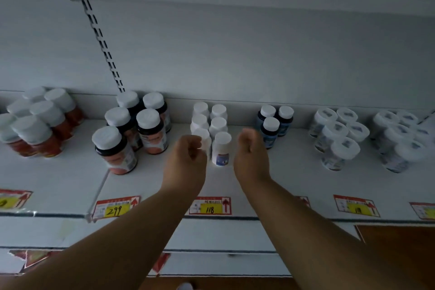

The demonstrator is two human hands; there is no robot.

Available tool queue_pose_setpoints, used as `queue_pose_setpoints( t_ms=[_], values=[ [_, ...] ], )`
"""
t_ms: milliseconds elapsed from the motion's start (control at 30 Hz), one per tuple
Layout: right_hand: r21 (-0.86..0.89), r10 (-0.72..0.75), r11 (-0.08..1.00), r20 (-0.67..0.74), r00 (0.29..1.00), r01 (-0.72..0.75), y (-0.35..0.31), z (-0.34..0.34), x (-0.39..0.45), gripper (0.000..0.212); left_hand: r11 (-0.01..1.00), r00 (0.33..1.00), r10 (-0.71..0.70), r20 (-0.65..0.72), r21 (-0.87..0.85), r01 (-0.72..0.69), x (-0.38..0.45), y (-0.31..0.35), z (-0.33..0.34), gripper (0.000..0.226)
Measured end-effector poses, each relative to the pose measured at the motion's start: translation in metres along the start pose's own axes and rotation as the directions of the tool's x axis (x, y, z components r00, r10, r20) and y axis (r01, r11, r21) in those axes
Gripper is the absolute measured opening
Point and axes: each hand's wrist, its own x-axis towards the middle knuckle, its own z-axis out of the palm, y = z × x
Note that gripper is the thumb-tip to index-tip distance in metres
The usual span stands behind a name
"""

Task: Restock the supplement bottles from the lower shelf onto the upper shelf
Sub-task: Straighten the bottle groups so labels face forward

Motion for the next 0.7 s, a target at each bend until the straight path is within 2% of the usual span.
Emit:
queue_pose_setpoints(
  t_ms=[200,267,333,367,400,467,500,600,700],
  values=[
    [0.066,0.066,0.996,0.032,0.997,-0.068,0.000,0.027,-0.004,0.017,0.997,0.997,-0.014,0.077,-0.072,0.020,0.028,-0.011,-0.012,0.023],
    [0.139,0.071,0.988,0.016,0.997,-0.073,0.000,0.029,-0.005,0.019,0.996,0.997,-0.007,0.074,-0.092,0.014,0.036,-0.013,-0.014,0.019],
    [0.242,0.157,0.957,0.021,0.987,-0.157,0.003,0.033,-0.001,0.022,0.989,0.997,-0.041,0.066,-0.142,0.050,0.045,-0.017,-0.012,0.010],
    [0.304,0.209,0.929,0.044,0.977,-0.212,0.005,0.036,0.002,0.029,0.979,0.995,-0.076,0.063,-0.184,0.087,0.050,-0.018,-0.011,0.005],
    [0.343,0.267,0.898,0.075,0.961,-0.276,0.008,0.039,0.006,0.047,0.966,0.992,-0.113,0.058,-0.228,0.123,0.054,-0.019,-0.008,0.002],
    [0.389,0.355,0.842,0.124,0.927,-0.374,0.013,0.044,0.016,0.093,0.923,0.983,-0.168,0.071,-0.340,0.182,0.061,-0.016,-0.003,0.012],
    [0.416,0.372,0.818,0.142,0.917,-0.397,0.013,0.046,0.020,0.098,0.896,0.979,-0.180,0.098,-0.395,0.205,0.065,-0.013,0.000,0.022],
    [0.482,0.394,0.750,0.225,0.891,-0.453,0.013,0.046,0.030,0.088,0.814,0.941,-0.261,0.215,-0.474,0.335,0.089,-0.011,0.011,0.050],
    [0.525,0.370,0.710,0.289,0.883,-0.469,0.010,0.045,0.040,0.091,0.714,0.864,-0.385,0.325,-0.488,0.502,0.111,-0.022,0.015,0.049]
  ],
)
